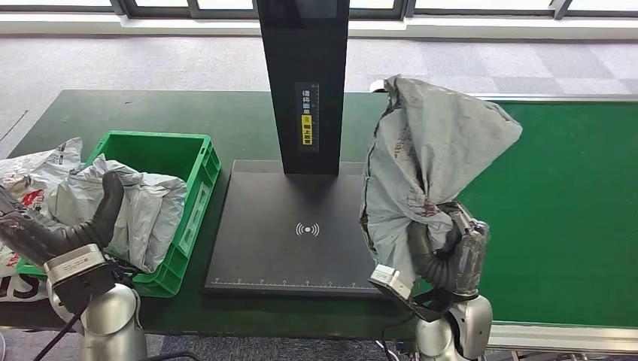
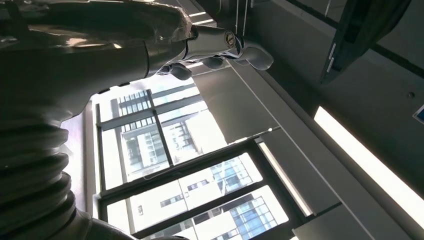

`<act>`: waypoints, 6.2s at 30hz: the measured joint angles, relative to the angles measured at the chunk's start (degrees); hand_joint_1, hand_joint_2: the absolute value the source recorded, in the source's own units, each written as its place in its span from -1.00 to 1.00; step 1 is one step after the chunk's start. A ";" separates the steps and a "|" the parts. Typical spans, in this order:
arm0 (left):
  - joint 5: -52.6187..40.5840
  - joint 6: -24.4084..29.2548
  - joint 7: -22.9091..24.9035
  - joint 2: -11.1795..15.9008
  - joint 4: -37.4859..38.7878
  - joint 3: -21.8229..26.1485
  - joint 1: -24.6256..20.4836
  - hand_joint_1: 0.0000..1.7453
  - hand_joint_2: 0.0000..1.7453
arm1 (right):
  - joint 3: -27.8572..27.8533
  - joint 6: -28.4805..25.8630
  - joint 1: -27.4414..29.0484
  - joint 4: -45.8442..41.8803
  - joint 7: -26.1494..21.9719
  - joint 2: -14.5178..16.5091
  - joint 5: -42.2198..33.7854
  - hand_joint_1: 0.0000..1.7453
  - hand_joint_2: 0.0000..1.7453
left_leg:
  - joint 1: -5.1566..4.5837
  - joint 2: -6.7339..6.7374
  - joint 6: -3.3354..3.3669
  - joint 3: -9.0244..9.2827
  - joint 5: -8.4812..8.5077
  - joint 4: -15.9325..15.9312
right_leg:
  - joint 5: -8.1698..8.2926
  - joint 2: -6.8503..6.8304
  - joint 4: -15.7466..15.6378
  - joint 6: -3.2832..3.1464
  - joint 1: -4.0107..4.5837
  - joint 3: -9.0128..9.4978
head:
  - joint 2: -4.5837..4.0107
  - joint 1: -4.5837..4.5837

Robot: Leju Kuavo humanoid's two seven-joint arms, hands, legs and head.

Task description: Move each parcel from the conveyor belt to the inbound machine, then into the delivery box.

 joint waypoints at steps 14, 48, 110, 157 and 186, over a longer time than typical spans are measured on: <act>-2.91 0.00 0.00 -0.15 5.73 -3.41 -0.93 -1.00 1.00 | 6.21 0.04 -10.48 24.26 14.76 0.79 9.64 0.12 1.00 | 0.04 -0.01 -0.02 -0.02 0.03 0.01 | 0.02 0.00 0.01 -0.01 0.01 -0.01 | 0.00 0.00; -4.98 0.01 0.01 -0.20 8.69 -3.99 -1.36 -1.00 1.00 | 6.90 -0.11 -13.94 23.93 -2.36 1.84 -13.40 -1.00 1.00 | 0.01 -0.06 -0.04 -0.06 0.04 0.03 | 0.04 -0.04 0.00 0.00 0.01 -0.10 | 0.00 0.01; 7.11 -10.56 17.53 -2.71 72.93 -44.27 -17.78 -1.00 1.00 | 5.02 -0.02 -6.31 -16.44 -3.85 0.38 -26.78 -1.00 1.00 | -0.10 0.22 0.03 -0.06 -0.02 0.04 | 0.11 0.16 -0.01 0.07 -0.11 -0.14 | 0.00 -0.04; -13.57 0.17 27.41 0.33 73.43 -43.62 -18.16 1.00 1.00 | 5.02 0.00 -5.96 -15.18 -3.85 0.28 -27.03 -1.00 1.00 | -0.09 0.18 0.13 0.26 -0.10 0.00 | -0.03 0.07 0.00 0.12 -0.11 0.27 | 0.00 -0.02; -42.54 0.15 21.06 -0.74 12.87 -4.90 -6.58 1.00 1.00 | 3.08 0.00 -5.79 -14.23 -3.85 0.25 -26.58 -1.00 1.00 | -0.05 0.11 0.12 0.02 -0.09 0.00 | -0.03 0.06 0.01 0.10 -0.07 0.03 | 0.00 -0.03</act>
